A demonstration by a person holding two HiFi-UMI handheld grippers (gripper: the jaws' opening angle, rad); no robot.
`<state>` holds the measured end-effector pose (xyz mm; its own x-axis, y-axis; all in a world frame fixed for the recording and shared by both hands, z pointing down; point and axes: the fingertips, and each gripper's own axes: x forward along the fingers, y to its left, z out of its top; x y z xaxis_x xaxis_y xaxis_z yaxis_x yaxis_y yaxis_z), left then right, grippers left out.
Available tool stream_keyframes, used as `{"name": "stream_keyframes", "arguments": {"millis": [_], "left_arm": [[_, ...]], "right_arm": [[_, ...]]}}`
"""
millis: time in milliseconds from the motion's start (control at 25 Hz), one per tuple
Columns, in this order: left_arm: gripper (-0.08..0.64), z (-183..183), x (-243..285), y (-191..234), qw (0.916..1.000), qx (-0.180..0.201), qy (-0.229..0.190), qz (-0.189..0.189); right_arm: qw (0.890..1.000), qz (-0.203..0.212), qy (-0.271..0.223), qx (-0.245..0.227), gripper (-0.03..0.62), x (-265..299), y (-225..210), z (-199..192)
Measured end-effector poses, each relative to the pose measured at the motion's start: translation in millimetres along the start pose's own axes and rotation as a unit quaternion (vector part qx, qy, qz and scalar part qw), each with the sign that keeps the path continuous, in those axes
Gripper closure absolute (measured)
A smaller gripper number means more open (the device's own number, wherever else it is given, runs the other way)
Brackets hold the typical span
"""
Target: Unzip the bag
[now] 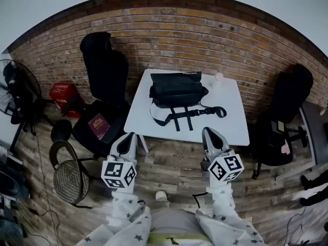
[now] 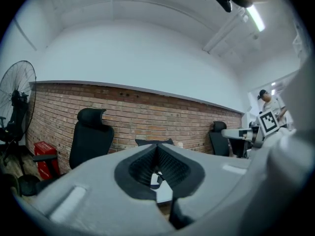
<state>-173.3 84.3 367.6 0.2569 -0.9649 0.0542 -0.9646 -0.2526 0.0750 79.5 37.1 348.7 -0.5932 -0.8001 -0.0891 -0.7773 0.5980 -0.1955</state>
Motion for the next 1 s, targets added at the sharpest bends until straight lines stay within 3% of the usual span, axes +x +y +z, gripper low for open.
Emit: {"name": "stream_keyframes", "arguments": {"millis": [280,680,1000], "left_arm": [[0.561,-0.5,51.9,24.3,0.9997,-0.002,0.008,-0.025],[0.55,-20.5,95.8,40.9,0.998,-0.011,0.045,-0.043],[0.533,-36.8,136.5,65.3,0.9966,-0.033,0.068,-0.032]], "right_arm": [[1.0,0.002,-0.003,-0.003,0.584,41.0,-12.2,-7.2],[0.999,-0.002,0.032,0.015,0.571,87.1,-30.9,-34.3],[0.997,0.025,0.057,0.035,0.548,145.6,-47.0,-55.7]]}}
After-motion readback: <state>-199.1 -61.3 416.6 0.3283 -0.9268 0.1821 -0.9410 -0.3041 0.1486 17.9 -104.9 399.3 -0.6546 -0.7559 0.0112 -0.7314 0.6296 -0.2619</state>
